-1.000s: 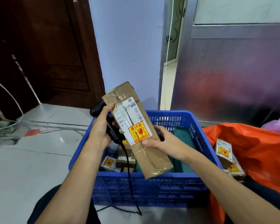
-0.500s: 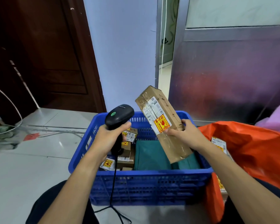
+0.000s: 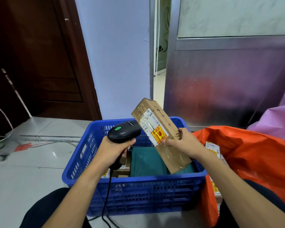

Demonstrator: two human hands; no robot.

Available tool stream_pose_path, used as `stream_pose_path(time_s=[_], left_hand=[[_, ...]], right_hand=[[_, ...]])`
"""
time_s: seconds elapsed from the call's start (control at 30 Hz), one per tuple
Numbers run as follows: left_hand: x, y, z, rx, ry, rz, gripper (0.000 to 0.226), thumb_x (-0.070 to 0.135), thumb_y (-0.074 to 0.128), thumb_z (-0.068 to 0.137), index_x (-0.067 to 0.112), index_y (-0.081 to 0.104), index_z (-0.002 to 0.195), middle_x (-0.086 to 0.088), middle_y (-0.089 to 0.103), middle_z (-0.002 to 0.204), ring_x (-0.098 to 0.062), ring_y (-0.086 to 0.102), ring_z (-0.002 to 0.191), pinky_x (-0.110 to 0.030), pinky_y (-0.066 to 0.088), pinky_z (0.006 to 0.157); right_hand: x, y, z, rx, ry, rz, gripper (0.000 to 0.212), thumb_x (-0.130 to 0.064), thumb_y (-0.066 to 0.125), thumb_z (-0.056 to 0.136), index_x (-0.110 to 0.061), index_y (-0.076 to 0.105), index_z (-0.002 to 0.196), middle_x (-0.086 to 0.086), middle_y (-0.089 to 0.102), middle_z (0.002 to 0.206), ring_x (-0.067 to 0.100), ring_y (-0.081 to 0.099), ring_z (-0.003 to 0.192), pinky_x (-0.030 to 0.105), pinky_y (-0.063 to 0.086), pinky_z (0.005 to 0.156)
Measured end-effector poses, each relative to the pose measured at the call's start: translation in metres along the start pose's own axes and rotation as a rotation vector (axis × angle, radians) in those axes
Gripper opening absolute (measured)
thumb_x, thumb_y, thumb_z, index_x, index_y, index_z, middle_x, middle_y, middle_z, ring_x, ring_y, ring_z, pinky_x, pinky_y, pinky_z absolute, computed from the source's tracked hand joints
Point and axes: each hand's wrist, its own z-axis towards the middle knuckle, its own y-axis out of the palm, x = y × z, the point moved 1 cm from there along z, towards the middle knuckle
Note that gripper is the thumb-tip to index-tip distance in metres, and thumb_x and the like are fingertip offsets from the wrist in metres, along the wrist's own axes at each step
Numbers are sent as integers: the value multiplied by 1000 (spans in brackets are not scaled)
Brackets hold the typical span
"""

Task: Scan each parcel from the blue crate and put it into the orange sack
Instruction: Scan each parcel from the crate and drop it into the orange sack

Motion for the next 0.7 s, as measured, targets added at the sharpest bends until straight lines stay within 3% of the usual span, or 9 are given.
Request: stream_pose_path(time_s=[0.07, 0.2, 0.3, 0.37, 0.6, 0.7], left_hand=[[-2, -1, 1, -4, -2, -1, 27, 23, 88, 84, 9, 69, 70, -10, 57, 59, -23, 52, 55, -37, 47, 63], [-4, -2, 1, -3, 19, 9, 24, 21, 86, 86, 8, 72, 73, -11, 57, 59, -23, 52, 58, -39, 47, 66], [-5, -4, 2, 5, 34, 25, 26, 22, 85, 86, 2, 71, 77, -12, 58, 59, -23, 53, 59, -42, 47, 68], [-5, -6, 3, 14, 34, 23, 20, 21, 85, 86, 7, 73, 77, -12, 58, 60, -24, 53, 59, -43, 47, 68], [1, -4, -2, -13, 47, 91, 29, 22, 82, 89, 18, 69, 63, -13, 58, 59, -24, 53, 57, -41, 48, 69], [2, -4, -4, -17, 35, 84, 26, 22, 82, 89, 18, 71, 66, -12, 59, 60, -24, 53, 58, -40, 48, 68]], right_hand=[[1, 0, 0, -7, -1, -14, 95, -77, 77, 55, -27, 48, 130, -4, 62, 120, 15, 64, 103, 36, 57, 84], [2, 1, 1, -15, -9, -9, 92, -77, 77, 56, -28, 49, 128, -4, 62, 119, 14, 64, 102, 34, 57, 82], [2, 1, 2, -14, -13, -25, 92, -78, 75, 55, -29, 48, 128, -5, 62, 119, 15, 63, 104, 39, 58, 87], [2, 2, 3, -15, -13, -30, 93, -78, 75, 55, -28, 48, 128, -5, 61, 120, 15, 62, 105, 40, 57, 89], [3, 4, 4, -9, -15, -19, 96, -77, 77, 54, -27, 47, 130, -5, 61, 121, 14, 64, 103, 39, 58, 89], [3, 3, 3, -10, -13, -11, 93, -75, 79, 56, -26, 48, 129, -4, 62, 120, 14, 64, 102, 38, 58, 87]])
